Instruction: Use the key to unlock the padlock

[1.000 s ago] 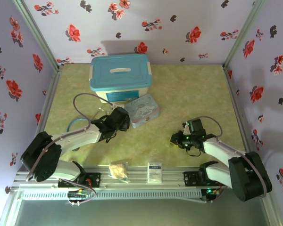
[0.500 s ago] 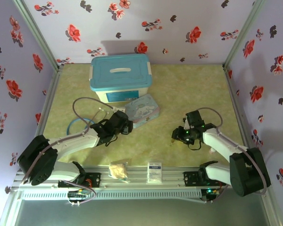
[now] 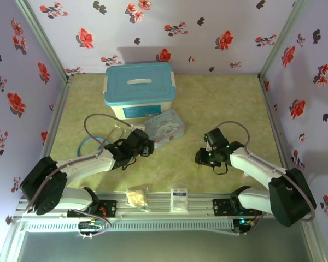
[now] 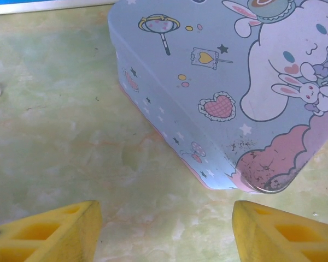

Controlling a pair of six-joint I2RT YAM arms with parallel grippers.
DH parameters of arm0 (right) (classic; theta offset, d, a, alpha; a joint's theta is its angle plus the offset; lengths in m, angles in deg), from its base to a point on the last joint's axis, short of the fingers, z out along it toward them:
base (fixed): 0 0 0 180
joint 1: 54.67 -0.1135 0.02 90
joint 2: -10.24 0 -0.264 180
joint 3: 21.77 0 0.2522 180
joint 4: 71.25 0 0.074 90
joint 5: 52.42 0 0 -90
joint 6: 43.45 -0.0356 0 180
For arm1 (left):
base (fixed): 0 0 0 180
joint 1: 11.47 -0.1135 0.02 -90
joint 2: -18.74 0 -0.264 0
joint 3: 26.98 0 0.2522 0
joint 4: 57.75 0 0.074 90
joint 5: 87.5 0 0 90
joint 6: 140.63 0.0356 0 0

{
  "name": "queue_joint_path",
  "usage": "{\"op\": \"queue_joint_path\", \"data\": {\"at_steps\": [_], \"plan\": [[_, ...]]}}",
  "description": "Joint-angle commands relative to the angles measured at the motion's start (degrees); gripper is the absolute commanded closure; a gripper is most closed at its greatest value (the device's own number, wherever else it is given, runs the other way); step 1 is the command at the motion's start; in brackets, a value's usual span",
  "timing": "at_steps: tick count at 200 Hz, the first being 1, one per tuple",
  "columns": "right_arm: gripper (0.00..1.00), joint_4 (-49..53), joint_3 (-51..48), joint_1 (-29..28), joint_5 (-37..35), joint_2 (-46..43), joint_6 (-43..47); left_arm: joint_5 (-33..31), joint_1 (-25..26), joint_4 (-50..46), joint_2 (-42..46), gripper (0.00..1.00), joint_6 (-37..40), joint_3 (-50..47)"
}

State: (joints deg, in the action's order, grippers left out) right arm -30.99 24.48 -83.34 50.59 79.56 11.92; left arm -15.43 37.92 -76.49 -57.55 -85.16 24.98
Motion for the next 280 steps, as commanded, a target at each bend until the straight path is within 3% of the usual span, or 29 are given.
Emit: {"op": "queue_joint_path", "data": {"at_steps": [1, 47, 104, 165, 193, 280], "plan": [[0.73, 0.9, 2.4, -1.8, -3.3, 3.5, -1.0, 0.1, 0.0, 0.6, 1.0, 0.35, -1.2, -1.0], [0.76, 2.9, 7.3, -5.1, -6.1, 8.9, 1.1, -0.1, 0.0, 0.8, 0.7, 0.35, -1.2, -1.8], [0.76, 17.5, 15.9, -8.1, -13.7, 15.1, 7.6, -0.1, -0.1, 0.2, -0.5, 0.35, -0.7, -1.0], [0.78, 15.2, 18.8, -15.0, -14.2, 18.0, 3.9, -0.1, -0.4, 0.4, -0.4, 0.35, -1.2, -1.9], [0.78, 16.8, 20.6, -19.0, -17.8, 22.1, 2.5, -0.1, -0.8, 0.3, -0.3, 0.35, -1.4, -2.2], [0.79, 18.0, 21.8, -19.9, -23.0, 24.3, 1.2, -0.1, -1.1, 0.5, 2.2, 0.34, -1.8, -3.7]]}}
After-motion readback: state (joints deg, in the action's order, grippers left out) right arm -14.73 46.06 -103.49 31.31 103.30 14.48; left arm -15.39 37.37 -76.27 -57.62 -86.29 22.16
